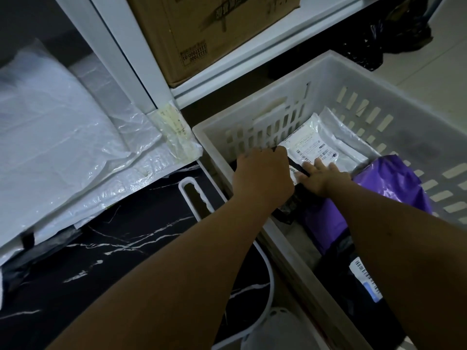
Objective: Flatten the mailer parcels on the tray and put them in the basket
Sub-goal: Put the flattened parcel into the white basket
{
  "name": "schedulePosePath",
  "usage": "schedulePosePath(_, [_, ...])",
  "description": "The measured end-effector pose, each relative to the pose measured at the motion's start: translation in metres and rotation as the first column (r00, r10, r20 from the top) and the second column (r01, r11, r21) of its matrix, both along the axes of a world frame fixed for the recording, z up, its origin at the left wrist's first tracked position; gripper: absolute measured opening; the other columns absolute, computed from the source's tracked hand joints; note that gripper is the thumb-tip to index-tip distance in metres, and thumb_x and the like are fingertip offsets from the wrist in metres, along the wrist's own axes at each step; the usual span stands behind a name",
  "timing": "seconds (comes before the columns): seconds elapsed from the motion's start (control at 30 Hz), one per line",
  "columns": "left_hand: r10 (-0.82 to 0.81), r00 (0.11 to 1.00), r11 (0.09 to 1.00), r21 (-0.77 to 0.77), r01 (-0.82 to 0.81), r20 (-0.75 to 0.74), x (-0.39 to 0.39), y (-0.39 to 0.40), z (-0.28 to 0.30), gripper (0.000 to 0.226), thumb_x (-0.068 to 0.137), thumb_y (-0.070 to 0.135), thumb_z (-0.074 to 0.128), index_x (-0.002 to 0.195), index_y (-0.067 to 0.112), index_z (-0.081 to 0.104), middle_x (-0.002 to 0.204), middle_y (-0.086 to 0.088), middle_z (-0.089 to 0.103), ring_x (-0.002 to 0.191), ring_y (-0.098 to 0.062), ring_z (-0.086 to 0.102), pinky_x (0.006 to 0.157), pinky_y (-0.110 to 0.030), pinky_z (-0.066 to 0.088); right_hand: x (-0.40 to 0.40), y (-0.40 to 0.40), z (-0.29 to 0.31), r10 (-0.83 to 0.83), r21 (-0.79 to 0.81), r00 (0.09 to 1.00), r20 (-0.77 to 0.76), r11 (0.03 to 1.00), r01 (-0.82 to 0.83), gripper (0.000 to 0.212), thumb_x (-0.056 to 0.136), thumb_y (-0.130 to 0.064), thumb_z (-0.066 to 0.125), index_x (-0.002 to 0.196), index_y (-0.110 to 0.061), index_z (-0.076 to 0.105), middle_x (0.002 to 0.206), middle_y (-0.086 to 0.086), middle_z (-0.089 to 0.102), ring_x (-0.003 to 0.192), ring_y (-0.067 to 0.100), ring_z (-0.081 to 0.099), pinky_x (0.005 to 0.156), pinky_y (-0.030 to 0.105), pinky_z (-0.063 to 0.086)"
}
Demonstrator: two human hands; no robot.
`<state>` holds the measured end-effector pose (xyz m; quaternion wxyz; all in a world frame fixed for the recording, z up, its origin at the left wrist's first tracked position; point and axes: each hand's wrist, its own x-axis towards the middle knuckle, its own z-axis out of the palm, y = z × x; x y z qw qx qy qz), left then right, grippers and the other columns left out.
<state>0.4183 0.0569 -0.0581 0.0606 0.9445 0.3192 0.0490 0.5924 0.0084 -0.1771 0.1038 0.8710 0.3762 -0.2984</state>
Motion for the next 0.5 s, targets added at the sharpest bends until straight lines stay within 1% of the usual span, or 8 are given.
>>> schedulePosePath(0.07, [0.002,1.0,1.0,0.003,-0.002,0.005,0.0,0.0,0.001,0.016,0.089,0.026,0.047,0.1,0.015,0.051,0.08,0.0,0.051,0.076,-0.02,0.054,0.074,-0.033,0.042,-0.005,0.0,0.004,-0.014,0.077,0.999,0.051,0.997,0.01,0.06,0.097,-0.062,0.016,0.149,-0.034,0.019,0.161,-0.002,0.01,0.147,0.032,0.009,0.11,0.058,0.018])
schedulePosePath(0.13, [0.002,1.0,1.0,0.014,-0.002,0.006,-0.001,-0.001,0.002,0.016,0.09,0.025,0.045,0.101,0.015,0.05,0.08,0.0,0.052,0.073,-0.019,0.05,0.072,-0.033,0.04,-0.014,-0.001,0.011,-0.057,0.193,0.992,0.109,0.981,0.035,0.055,0.099,-0.054,0.018,0.145,-0.026,0.029,0.155,0.003,0.024,0.144,0.031,0.017,0.108,0.055,0.024])
schedulePosePath(0.23, [-0.014,1.0,0.999,0.039,0.013,0.018,-0.003,-0.004,0.006,0.019,0.092,0.024,0.042,0.105,0.014,0.052,0.079,0.001,0.05,0.07,-0.017,0.047,0.068,-0.03,0.038,-0.028,-0.001,0.027,-0.138,0.348,0.985,0.1,0.933,0.095,0.054,0.101,-0.044,0.019,0.14,-0.015,0.04,0.148,0.01,0.035,0.139,0.03,0.028,0.109,0.052,0.026])
schedulePosePath(0.3, [-0.013,0.998,0.999,0.05,0.01,0.062,-0.007,-0.006,0.009,0.022,0.093,0.022,0.041,0.108,0.015,0.055,0.081,0.002,0.054,0.07,-0.014,0.05,0.068,-0.028,0.042,-0.035,-0.002,0.042,-0.143,0.391,0.985,0.099,0.916,0.093,0.052,0.102,-0.044,0.022,0.133,-0.011,0.046,0.139,0.014,0.044,0.131,0.032,0.038,0.107,0.049,0.03])
schedulePosePath(0.37, [0.018,0.989,1.0,0.019,-0.02,0.144,-0.015,-0.01,0.015,0.025,0.092,0.02,0.042,0.109,0.014,0.059,0.089,-0.001,0.061,0.078,-0.015,0.056,0.074,-0.028,0.047,-0.04,-0.005,0.062,-0.105,0.407,0.988,0.115,0.912,0.05,0.05,0.102,-0.044,0.023,0.127,-0.011,0.052,0.129,0.015,0.052,0.121,0.034,0.046,0.1,0.045,0.036])
schedulePosePath(0.43, [0.029,0.976,0.999,0.008,-0.032,0.216,-0.026,-0.017,0.023,0.023,0.089,0.017,0.045,0.102,0.009,0.061,0.093,-0.006,0.062,0.085,-0.02,0.056,0.077,-0.032,0.047,-0.045,-0.006,0.082,-0.053,0.415,0.992,0.111,0.91,0.002,0.047,0.103,-0.042,0.024,0.116,-0.011,0.058,0.122,0.015,0.058,0.113,0.034,0.053,0.091,0.041,0.04])
schedulePosePath(0.5, [0.035,0.955,0.999,0.017,-0.041,0.294,-0.039,-0.025,0.033,0.024,0.081,0.015,0.045,0.091,0.005,0.064,0.087,-0.011,0.062,0.08,-0.026,0.056,0.072,-0.036,0.047,-0.051,-0.008,0.105,0.012,0.426,0.995,0.101,0.903,-0.054,0.041,0.103,-0.037,0.028,0.101,-0.011,0.06,0.117,0.016,0.062,0.107,0.034,0.055,0.081,0.035,0.04])
